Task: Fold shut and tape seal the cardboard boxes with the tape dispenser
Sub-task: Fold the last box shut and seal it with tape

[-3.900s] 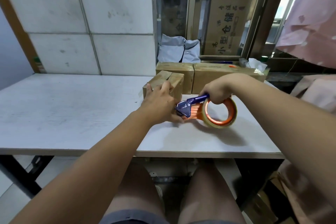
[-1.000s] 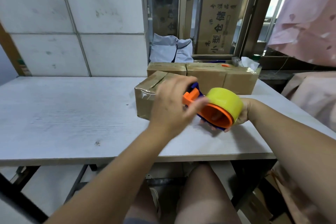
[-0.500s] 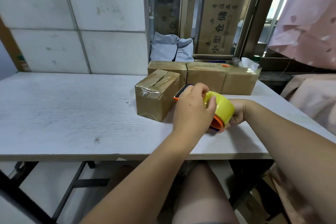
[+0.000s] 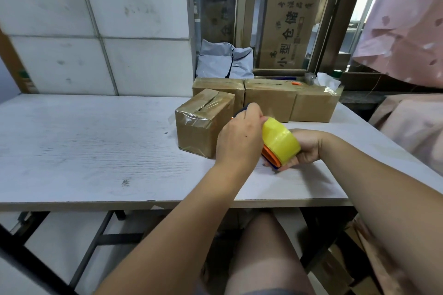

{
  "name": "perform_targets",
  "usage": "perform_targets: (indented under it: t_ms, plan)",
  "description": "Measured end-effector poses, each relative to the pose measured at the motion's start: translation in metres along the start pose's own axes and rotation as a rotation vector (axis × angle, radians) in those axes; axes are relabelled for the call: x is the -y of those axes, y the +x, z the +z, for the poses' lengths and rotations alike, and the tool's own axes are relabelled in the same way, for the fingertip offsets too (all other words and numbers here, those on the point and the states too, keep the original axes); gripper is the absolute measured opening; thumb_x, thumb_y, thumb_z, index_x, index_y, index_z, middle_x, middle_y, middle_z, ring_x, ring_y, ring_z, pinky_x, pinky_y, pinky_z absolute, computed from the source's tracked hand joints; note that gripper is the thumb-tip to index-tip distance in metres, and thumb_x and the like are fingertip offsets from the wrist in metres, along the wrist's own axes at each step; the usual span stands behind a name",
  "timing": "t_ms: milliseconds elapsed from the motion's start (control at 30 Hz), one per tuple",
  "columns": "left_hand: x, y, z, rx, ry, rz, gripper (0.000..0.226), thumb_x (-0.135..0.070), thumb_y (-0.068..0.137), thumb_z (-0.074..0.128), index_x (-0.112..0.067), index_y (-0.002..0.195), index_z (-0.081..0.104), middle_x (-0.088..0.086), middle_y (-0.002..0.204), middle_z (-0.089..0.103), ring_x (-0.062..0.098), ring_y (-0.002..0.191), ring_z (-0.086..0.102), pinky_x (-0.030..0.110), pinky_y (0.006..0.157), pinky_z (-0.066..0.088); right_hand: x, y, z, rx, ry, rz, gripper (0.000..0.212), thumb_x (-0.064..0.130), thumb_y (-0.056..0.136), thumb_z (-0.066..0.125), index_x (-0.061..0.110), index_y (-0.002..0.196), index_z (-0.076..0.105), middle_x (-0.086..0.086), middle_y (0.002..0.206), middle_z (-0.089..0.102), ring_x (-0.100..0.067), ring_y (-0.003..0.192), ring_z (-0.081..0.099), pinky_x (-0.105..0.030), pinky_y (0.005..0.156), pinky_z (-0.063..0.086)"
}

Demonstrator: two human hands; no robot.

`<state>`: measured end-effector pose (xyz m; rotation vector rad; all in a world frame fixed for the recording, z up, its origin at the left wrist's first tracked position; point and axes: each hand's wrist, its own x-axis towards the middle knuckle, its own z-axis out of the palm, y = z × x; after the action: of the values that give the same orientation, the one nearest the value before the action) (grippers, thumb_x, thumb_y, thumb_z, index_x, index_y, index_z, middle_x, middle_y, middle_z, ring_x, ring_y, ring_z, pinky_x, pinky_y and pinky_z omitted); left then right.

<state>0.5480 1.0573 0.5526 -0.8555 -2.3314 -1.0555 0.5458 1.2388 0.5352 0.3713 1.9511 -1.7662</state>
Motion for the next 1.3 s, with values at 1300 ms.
perform_targets:
  t_ms: [1300]
  plan:
    - [0.034,0.079,-0.079,-0.104,-0.257,-0.14,0.012,-0.013,0.096,0.053,-0.01,0.087,0.06,0.008,0.077,0.069,0.001,0.059,0.059,0.005,0.055,0.043,-0.03,0.007,0.001,-0.137,0.163,-0.22,0.024,-0.005,0.094,0.04,0.004,0.105,0.059,-0.008,0.07,0.067,-0.018,0.058,0.066,-0.029,0.049,0.054]
